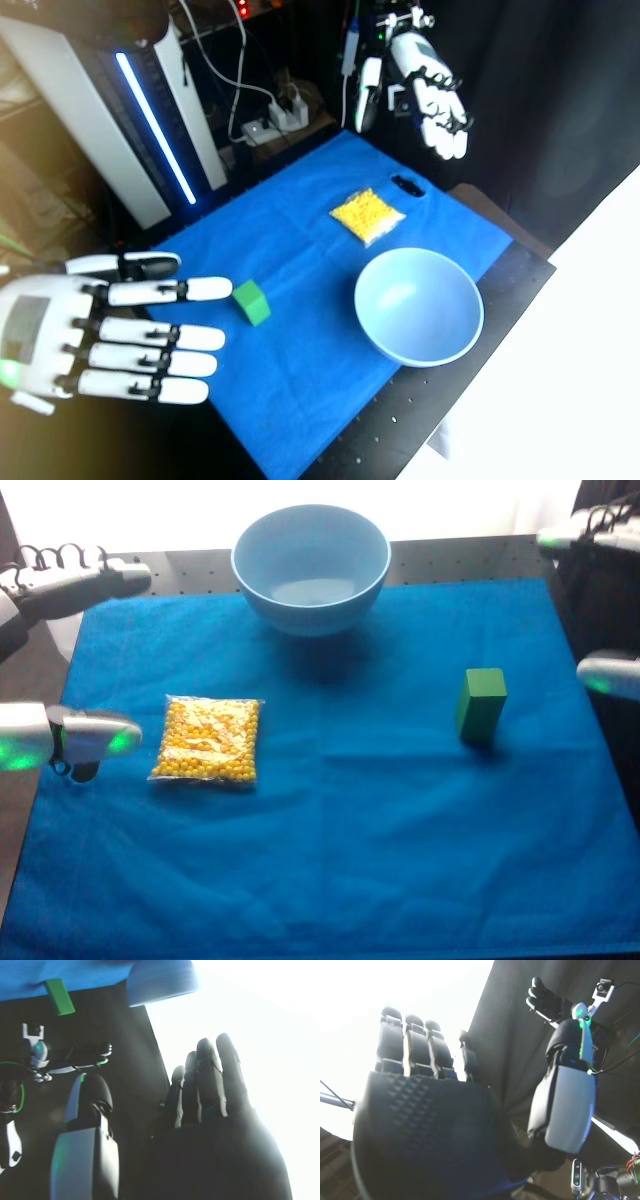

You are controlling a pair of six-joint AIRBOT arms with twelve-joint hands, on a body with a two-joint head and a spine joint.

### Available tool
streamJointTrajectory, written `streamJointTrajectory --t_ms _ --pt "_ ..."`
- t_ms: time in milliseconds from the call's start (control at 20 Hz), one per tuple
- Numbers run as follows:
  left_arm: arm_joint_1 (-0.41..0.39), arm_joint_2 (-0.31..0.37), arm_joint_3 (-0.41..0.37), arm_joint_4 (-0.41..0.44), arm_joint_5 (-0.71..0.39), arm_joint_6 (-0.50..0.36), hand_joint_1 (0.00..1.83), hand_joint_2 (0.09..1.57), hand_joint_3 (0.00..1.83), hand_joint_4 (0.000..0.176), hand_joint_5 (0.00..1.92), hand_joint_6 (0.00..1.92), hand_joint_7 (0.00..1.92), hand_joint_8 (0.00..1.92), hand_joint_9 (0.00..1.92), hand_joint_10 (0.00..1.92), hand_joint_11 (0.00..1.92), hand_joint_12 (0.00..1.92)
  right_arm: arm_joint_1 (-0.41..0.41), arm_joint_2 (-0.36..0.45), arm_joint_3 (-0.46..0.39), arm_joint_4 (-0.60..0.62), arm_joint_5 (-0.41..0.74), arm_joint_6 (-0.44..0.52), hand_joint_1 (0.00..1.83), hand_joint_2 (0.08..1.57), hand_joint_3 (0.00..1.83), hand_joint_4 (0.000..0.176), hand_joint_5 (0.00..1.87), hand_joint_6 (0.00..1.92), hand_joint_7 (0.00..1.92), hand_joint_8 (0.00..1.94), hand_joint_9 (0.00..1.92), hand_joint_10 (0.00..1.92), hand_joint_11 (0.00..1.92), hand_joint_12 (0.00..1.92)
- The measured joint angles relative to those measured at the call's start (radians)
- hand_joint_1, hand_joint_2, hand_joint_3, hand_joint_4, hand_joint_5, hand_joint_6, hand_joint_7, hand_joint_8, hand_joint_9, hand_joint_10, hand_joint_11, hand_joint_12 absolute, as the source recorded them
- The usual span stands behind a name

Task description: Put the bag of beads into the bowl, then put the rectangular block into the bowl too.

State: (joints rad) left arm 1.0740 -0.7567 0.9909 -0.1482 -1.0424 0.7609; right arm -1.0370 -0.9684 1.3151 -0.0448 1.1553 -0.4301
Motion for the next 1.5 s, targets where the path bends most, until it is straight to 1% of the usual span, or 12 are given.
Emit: streamJointTrajectory --t_ms 250,350,550,600,700,850,900,950,1050,1150,1450,1500 --pt "-0.040 -0.012 0.018 0.034 0.040 0.000 0.80 1.01 0.00 0.022 0.27 0.00 0.23 0.00 0.15 0.00 0.00 0.31 0.000 -0.004 0.001 0.003 -0.005 0.000 0.74 1.20 0.00 0.000 0.39 0.00 0.37 0.00 0.31 0.01 0.19 0.22" --pt "-0.126 -0.053 0.052 0.089 0.120 -0.003 0.83 0.99 0.00 0.000 0.32 0.00 0.26 0.00 0.21 0.00 0.00 0.54 0.000 -0.008 0.001 0.001 -0.007 0.000 0.75 1.21 0.00 0.000 0.38 0.00 0.34 0.00 0.27 0.00 0.14 0.20" --pt "-0.257 -0.139 0.129 0.303 0.316 -0.111 0.80 0.98 0.00 0.000 0.35 0.00 0.29 0.00 0.29 0.01 0.00 0.81 0.000 -0.008 0.005 -0.003 -0.006 0.000 0.75 1.22 0.00 0.005 0.40 0.01 0.36 0.01 0.30 0.01 0.18 0.21" --pt "-0.296 -0.151 0.138 0.379 0.382 -0.132 0.83 0.98 0.00 0.039 0.34 0.00 0.31 0.01 0.31 0.01 0.00 0.78 0.000 -0.008 0.007 0.002 -0.008 0.000 0.74 1.21 0.00 0.014 0.40 0.01 0.37 0.01 0.31 0.01 0.20 0.22" --pt "-0.347 -0.164 0.157 0.477 0.457 -0.179 0.81 0.94 0.00 0.075 0.33 0.00 0.31 0.00 0.30 0.00 0.00 0.76 0.000 -0.008 0.007 -0.002 -0.008 0.000 0.76 1.22 0.00 0.004 0.40 0.00 0.36 0.00 0.30 0.00 0.17 0.20" --pt "-0.373 -0.175 0.174 0.575 0.536 -0.224 0.85 0.90 0.00 0.061 0.35 0.00 0.30 0.00 0.28 0.00 0.00 0.67 0.000 -0.008 0.007 -0.006 -0.010 0.000 0.73 1.21 0.00 0.000 0.39 0.00 0.34 0.00 0.28 0.00 0.17 0.19" --pt "-0.379 -0.178 0.173 0.614 0.570 -0.230 0.92 0.86 0.00 0.035 0.41 0.01 0.35 0.01 0.32 0.01 0.00 0.63 0.000 -0.008 0.007 -0.006 -0.009 0.000 0.72 1.21 0.00 0.000 0.39 0.00 0.35 0.01 0.30 0.01 0.18 0.19" --pt "-0.383 -0.183 0.173 0.631 0.592 -0.231 0.93 0.85 0.00 0.032 0.41 0.00 0.36 0.00 0.34 0.01 0.00 0.66 0.000 -0.008 0.007 -0.007 -0.010 0.000 0.72 1.21 0.00 0.000 0.39 0.00 0.36 0.01 0.30 0.01 0.19 0.19" --pt "-0.383 -0.184 0.174 0.636 0.620 -0.231 0.90 0.85 0.00 0.055 0.37 0.00 0.34 0.00 0.34 0.00 0.00 0.62 0.000 -0.008 0.007 -0.009 -0.011 0.000 0.73 1.21 0.00 0.000 0.40 0.00 0.36 0.01 0.31 0.01 0.20 0.20" --pt "-0.383 -0.187 0.183 0.649 0.645 -0.231 0.92 0.85 0.00 0.039 0.39 0.01 0.36 0.01 0.35 0.00 0.00 0.64 0.000 -0.008 0.007 -0.008 -0.011 0.000 0.68 1.20 0.00 0.000 0.40 0.00 0.37 0.00 0.31 0.01 0.21 0.19" --pt "-0.396 -0.234 0.225 0.671 0.724 -0.231 0.70 0.93 0.01 0.036 0.40 0.00 0.42 0.01 0.40 0.01 0.00 0.81 0.000 -0.012 0.007 -0.013 -0.017 0.000 0.73 1.22 0.00 0.000 0.41 0.00 0.36 0.01 0.30 0.01 0.21 0.18" --pt "-0.396 -0.239 0.231 0.672 0.725 -0.230 0.71 0.94 0.01 0.047 0.39 0.00 0.42 0.00 0.40 0.01 0.00 0.82 0.000 -0.013 0.007 -0.012 -0.017 0.000 0.76 1.23 0.00 0.000 0.41 0.00 0.36 0.01 0.30 0.01 0.21 0.18"
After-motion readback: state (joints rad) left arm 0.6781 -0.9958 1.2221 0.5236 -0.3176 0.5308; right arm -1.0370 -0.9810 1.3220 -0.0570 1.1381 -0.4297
